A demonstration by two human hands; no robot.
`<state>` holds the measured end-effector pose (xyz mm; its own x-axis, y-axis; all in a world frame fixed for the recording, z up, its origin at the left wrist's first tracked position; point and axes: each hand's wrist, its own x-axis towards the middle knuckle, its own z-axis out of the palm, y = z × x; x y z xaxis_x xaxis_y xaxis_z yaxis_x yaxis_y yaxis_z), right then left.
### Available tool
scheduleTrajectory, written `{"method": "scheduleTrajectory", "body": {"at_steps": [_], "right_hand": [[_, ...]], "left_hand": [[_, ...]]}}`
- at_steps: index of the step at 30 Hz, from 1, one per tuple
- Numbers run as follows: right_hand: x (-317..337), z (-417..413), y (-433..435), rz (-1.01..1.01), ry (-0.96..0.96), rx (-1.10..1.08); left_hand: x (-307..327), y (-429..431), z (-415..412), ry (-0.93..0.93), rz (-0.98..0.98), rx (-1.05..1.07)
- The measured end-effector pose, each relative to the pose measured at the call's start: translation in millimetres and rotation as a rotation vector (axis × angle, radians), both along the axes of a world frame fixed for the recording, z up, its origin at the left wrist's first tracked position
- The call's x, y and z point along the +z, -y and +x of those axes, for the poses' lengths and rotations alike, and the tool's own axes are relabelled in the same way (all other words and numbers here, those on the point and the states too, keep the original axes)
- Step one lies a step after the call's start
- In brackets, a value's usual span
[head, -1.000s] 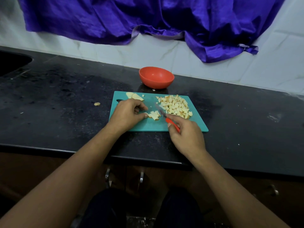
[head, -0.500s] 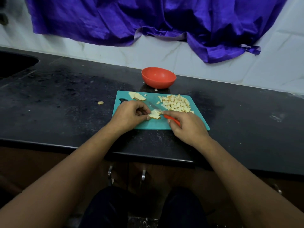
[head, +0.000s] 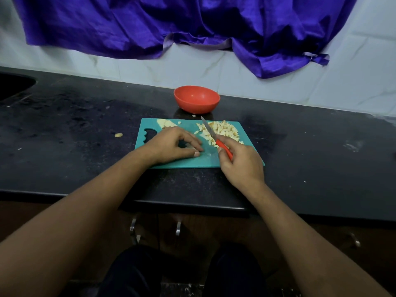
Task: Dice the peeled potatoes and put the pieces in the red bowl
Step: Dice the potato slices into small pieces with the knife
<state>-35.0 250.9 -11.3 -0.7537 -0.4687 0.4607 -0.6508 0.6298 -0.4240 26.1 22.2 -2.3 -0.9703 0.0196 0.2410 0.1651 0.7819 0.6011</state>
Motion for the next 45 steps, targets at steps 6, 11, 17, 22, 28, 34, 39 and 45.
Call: {"method": "scheduleTrajectory", "body": {"at_steps": [6, 11, 17, 22, 28, 34, 39, 45], "right_hand": [[-0.4, 0.0, 0.7, 0.015, -0.014, -0.003], [-0.1, 0.9, 1.5, 0.02, -0.023, -0.001], [1.4, 2.6, 1.7, 0.046, -0.027, 0.001], [2.7, 4.8, 2.5, 0.067, -0.034, 0.009], [4.6, 20.9, 3.7, 0.144, -0.04, 0.032], [6.8, 47.8, 18.4, 0.239, -0.052, 0.019], [8.3, 56.7, 29.4, 0.27, -0.071, 0.035], [10.3, 56.3, 33.0, 0.293, -0.075, 0.088]], "left_hand": [[-5.4, -6.1, 0.9, -0.065, -0.041, 0.185], [-7.3, -17.9, 3.9, -0.102, -0.097, 0.467], [-10.7, -23.3, 8.1, -0.115, -0.173, 0.554], [-4.5, 9.9, 27.7, 0.027, 0.114, 0.289], [-9.1, 26.5, 28.3, 0.055, 0.179, 0.198], [-13.0, 23.0, 26.8, -0.003, 0.146, 0.257], [-13.0, 17.9, 26.6, -0.037, 0.111, 0.273], [-12.3, 17.9, 26.8, -0.045, 0.095, 0.268]]}}
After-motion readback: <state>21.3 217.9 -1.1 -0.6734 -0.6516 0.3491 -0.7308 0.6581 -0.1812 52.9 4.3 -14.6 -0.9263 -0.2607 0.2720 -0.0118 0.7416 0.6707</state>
